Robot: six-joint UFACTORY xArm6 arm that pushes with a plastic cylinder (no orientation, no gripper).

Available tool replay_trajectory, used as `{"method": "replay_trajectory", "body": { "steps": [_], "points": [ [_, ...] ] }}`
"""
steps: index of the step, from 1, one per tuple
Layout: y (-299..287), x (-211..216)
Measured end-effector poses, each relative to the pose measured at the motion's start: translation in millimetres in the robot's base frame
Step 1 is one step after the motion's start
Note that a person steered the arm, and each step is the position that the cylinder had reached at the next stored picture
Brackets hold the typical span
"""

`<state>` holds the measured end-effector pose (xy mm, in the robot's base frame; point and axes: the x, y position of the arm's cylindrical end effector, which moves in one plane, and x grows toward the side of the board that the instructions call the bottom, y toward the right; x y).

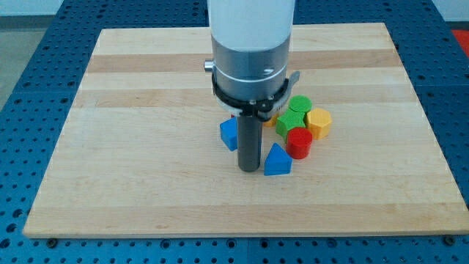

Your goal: Place the blue triangle left to the red circle

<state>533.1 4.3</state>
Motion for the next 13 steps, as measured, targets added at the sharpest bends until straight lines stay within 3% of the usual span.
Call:
{"method": "replay_trajectory", "body": {
  "steps": [1, 4, 6, 10, 11, 12, 13],
  "points": [
    [3, 19],
    [9, 0],
    [26, 23],
    [34, -3],
    [-3, 19],
    [-86, 34],
    [-134, 17]
  ]
}}
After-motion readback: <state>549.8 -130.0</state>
